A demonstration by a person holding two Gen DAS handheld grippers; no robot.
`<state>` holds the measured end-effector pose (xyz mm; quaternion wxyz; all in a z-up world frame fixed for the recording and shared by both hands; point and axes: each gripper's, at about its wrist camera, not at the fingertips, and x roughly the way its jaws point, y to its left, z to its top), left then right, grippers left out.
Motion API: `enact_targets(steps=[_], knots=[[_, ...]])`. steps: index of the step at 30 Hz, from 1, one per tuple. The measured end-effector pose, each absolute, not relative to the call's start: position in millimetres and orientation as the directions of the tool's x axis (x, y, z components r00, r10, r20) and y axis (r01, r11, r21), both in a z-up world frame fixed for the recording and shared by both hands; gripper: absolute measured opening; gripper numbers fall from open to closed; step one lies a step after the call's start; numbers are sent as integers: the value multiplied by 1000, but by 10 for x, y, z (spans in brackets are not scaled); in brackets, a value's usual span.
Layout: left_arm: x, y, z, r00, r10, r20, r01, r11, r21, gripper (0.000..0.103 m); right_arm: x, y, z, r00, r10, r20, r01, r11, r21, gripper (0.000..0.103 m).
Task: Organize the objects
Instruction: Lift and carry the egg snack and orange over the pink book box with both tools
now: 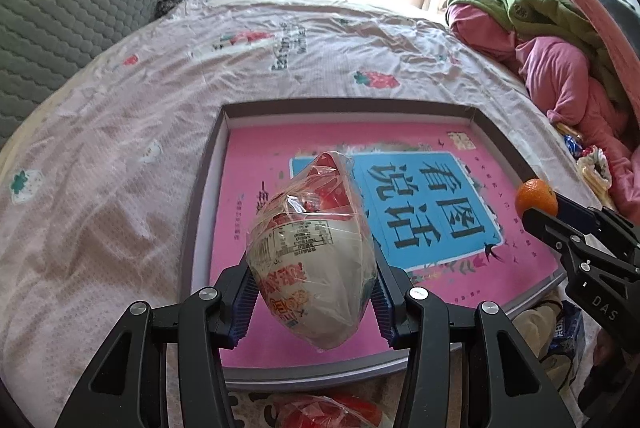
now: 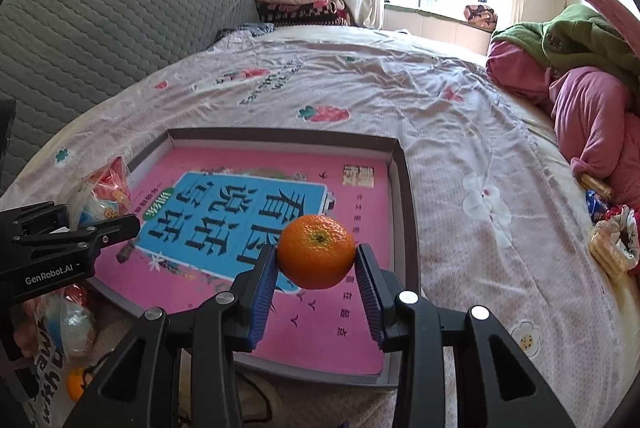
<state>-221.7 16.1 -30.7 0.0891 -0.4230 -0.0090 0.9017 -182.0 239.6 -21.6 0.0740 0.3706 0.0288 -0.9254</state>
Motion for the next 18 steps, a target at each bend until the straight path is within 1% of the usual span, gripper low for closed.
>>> enact_targets(steps=[10, 18], knots=[[-2316, 138, -460, -572, 171, -802, -142, -984, -109, 51, -1902, 2350, -385, -661, -98, -744, 174, -984, -25, 40], [-2353, 70, -487, -567, 166, -807, -118, -986, -120, 51, -1893, 2334, -401, -667, -75, -742, 163, -986, -47, 40]])
